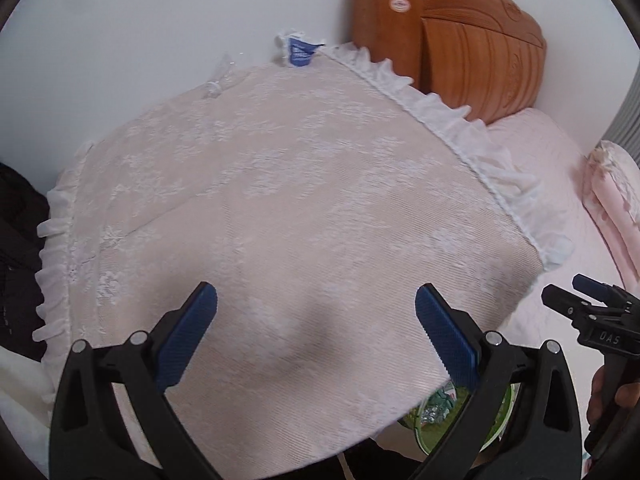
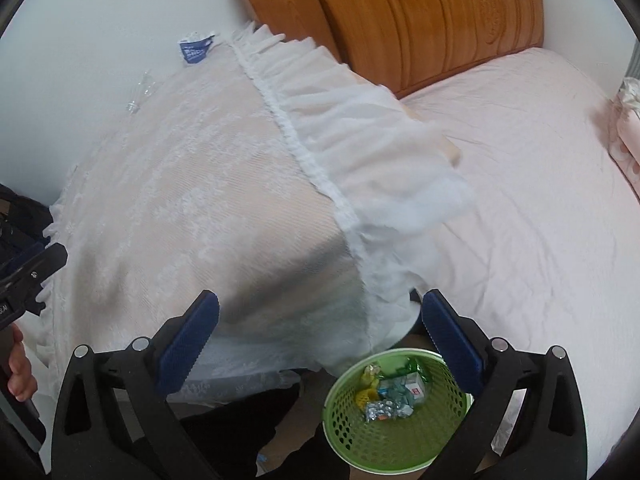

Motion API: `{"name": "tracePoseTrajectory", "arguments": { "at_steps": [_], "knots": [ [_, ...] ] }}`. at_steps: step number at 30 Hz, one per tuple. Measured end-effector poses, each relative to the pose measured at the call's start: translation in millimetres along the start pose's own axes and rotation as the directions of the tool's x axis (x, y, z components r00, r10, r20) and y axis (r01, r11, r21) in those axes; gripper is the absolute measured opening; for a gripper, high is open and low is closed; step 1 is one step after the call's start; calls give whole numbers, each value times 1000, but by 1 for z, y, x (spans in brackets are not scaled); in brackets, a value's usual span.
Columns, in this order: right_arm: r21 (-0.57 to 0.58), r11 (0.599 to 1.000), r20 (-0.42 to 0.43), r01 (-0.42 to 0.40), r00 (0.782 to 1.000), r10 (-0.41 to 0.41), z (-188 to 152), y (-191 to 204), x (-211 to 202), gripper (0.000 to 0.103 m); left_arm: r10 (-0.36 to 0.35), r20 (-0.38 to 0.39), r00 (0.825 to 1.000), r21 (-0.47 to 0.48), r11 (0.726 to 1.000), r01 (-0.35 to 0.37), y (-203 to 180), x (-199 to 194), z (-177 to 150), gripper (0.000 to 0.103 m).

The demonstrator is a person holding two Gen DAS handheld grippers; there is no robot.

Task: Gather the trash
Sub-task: 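Return both tools to the bed toward the tissue packet and bottle, then grasp the blue-white tissue packet with the right tool while the left tool grasps the clear bottle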

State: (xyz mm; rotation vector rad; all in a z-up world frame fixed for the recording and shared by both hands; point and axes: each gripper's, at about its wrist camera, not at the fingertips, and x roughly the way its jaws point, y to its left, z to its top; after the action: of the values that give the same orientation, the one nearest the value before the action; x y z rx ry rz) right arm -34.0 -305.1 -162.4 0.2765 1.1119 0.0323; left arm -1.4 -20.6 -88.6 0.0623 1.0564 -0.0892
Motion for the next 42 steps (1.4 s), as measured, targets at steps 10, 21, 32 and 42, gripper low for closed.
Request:
{"name": "tracePoseTrajectory", "arguments": {
  "at_steps": [10, 21, 32, 42],
  "knots": [
    [-151, 988, 36, 25, 999, -20, 117, 133, 62, 101, 5, 10, 1000, -71, 997, -5, 122, 60, 70, 95],
    [-188, 981, 138, 54, 990, -28, 292, 234, 186, 101, -32, 27, 999, -74, 997, 34, 179, 108, 130, 95],
    [-132, 982, 162, 133, 980, -111, 383, 266, 262, 96, -46, 45, 998, -57, 997, 49, 188, 124, 156, 95],
    [-112, 993, 133, 34, 991, -19, 370, 254, 228, 38, -59, 58, 997, -4, 998, 59, 183, 156, 208, 95]
  ]
}}
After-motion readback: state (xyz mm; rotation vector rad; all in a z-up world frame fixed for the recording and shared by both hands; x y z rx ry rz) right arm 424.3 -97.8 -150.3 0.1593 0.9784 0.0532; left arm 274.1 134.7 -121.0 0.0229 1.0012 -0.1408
